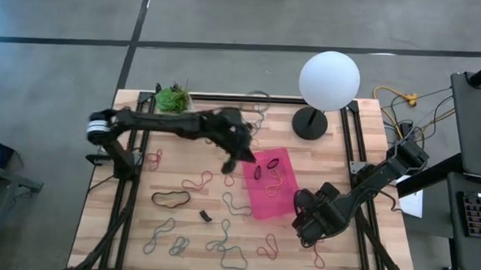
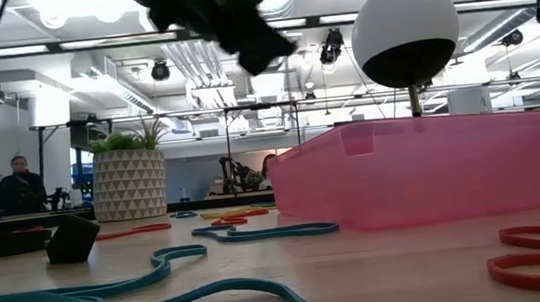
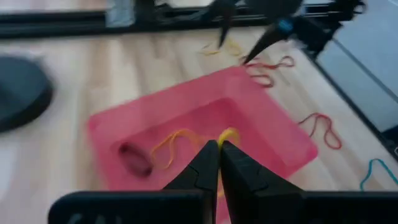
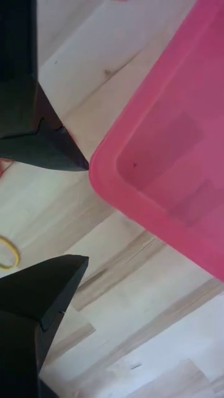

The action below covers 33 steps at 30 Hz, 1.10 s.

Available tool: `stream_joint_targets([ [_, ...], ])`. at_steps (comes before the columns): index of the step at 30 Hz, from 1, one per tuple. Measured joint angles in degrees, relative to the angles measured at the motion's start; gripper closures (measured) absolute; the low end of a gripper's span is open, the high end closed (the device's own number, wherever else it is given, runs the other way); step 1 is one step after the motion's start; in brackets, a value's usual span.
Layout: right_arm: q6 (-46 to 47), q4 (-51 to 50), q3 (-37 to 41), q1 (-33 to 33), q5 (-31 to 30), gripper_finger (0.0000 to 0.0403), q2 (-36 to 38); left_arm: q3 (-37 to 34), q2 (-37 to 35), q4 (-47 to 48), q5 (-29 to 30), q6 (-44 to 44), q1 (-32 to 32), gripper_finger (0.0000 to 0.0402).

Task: Pick and place rubber bands into bin
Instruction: Put the yellow rubber band into the pink bin

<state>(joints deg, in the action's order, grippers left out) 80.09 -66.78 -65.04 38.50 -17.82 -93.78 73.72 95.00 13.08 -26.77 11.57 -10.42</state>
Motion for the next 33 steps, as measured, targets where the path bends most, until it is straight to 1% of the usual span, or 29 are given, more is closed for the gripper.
stream_joint_targets([
  [2, 0.92, 0.06, -0.10, 0.00, 0.10, 0.0183, 0.00, 1.72, 3.44, 1.89, 1.78, 0.92, 1.49, 0.0401],
  [4, 2.08, 0.01, -0.10, 0.00, 0.12, 0.0183, 0.00, 2.78, 6.73, 4.10, 6.76, 0.81, 2.42, 0.0399],
  [6, 2.87, -0.01, -0.10, 0.00, 0.12, 0.0183, 0.00, 3.14, 8.30, 6.94, 10.29, 0.76, 2.82, 0.0388],
  [8, 2.53, 0.03, -0.10, 0.00, 0.16, 0.0183, 0.00, 3.79, 8.12, 7.66, 11.30, 0.70, 2.89, 0.0369],
  [12, -1.73, 0.05, -0.10, 0.53, 1.56, 0.0183, 0.00, 3.66, 6.08, 10.33, 12.15, -0.66, 3.00, 0.0315],
  [15, -6.87, -0.40, -0.12, 1.63, 7.55, 0.0183, 0.00, 3.52, 3.29, 10.76, 13.60, -2.63, 3.00, 0.0268],
  [17, -8.92, -0.51, -0.10, 3.18, 12.34, 0.0183, 0.00, 3.58, 0.29, 12.33, 14.07, -2.10, 2.98, 0.0242],
  [19, -9.45, -0.56, -0.10, 5.38, 15.35, 0.0183, 0.00, 2.86, -2.68, 14.55, 15.56, -1.99, 2.94, 0.0224],
  [21, -8.57, -0.92, 0.08, 7.92, 17.91, 0.0183, 0.00, 1.44, -6.00, 17.61, 17.11, -1.78, 2.94, 0.0215],
  [23, -4.82, -2.58, 0.75, 10.36, 20.49, 0.0183, 0.00, 0.07, -9.29, 19.55, 18.19, -1.79, 2.93, 0.0213],
  [26, 5.37, -3.71, 2.72, 13.63, 25.42, 0.0183, 0.87, -3.42, -14.30, 20.55, 19.08, -2.67, 2.92, 0.0212],
  [28, 16.19, -1.68, 5.22, 15.18, 29.19, 0.0183, 2.71, -5.81, -16.75, 20.44, 19.95, -5.58, 2.92, 0.0212],
  [30, 28.80, 2.12, 8.88, 15.73, 33.59, 0.0183, 5.23, -7.96, -18.48, 20.82, 20.18, -10.63, 2.54, 0.0212],
  [33, 49.09, 7.40, 14.26, 15.50, 35.92, 0.0183, 10.14, -10.27, -20.19, 20.50, 20.33, -20.19, 1.61, 0.0212],
])
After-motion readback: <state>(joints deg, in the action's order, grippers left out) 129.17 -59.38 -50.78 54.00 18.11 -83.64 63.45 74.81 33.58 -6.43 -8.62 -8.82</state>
